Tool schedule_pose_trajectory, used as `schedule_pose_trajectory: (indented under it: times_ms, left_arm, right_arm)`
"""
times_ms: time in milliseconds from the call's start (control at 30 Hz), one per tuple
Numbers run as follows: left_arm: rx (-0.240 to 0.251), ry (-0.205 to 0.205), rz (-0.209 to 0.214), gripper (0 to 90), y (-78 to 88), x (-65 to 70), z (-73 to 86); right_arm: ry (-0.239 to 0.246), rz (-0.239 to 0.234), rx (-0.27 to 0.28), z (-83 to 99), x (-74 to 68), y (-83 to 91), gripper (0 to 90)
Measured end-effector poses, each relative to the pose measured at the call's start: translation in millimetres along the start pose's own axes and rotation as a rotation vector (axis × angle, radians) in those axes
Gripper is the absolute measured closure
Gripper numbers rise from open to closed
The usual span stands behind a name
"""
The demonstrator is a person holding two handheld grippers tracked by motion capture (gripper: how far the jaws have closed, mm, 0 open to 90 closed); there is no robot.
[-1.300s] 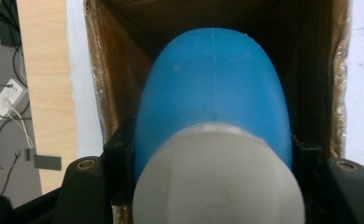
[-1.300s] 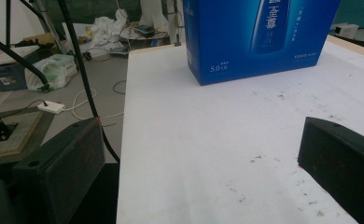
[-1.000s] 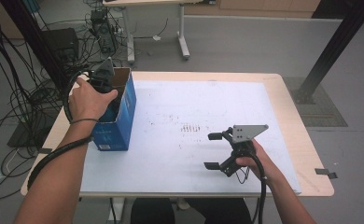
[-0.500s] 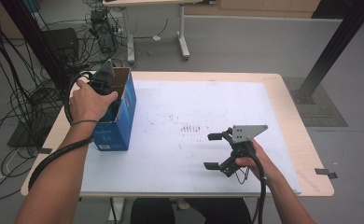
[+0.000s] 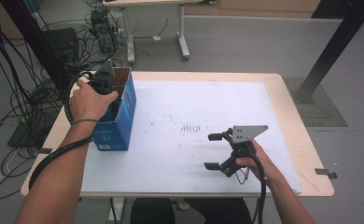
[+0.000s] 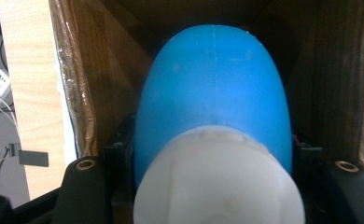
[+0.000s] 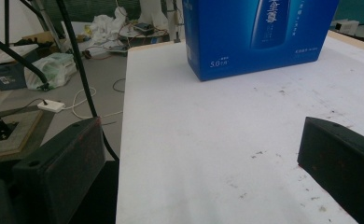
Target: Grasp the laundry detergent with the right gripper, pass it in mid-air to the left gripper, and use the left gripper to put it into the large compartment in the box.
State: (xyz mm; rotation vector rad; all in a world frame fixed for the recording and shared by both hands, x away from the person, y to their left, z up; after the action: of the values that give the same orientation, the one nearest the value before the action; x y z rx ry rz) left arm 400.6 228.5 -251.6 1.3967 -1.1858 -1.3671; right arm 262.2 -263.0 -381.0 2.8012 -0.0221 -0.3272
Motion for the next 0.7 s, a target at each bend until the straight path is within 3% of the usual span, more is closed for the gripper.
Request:
schedule_pose_trajectory:
  times_ms: [700]
  left_arm:
    - [-0.004, 0.004, -0.003, 37.8, 0.3, 0.8, -0.2]
  right_arm:
    - [0.006, 0.01, 0.005, -0.8, -0.7, 5.6, 0.6]
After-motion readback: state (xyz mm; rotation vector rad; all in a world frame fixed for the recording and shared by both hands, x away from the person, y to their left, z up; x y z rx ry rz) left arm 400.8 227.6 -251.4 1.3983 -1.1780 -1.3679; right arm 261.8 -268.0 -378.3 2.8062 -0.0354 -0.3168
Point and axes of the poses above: each handheld gripper's, and its own axes: y roughly backward along the jaws, z roughly out of its underside, x roughly to its right, the point moved 6 cm from there along -y, roughly forward along the jaws, and after that the axes turned 8 degrees about -z, right-handed, at the moved point
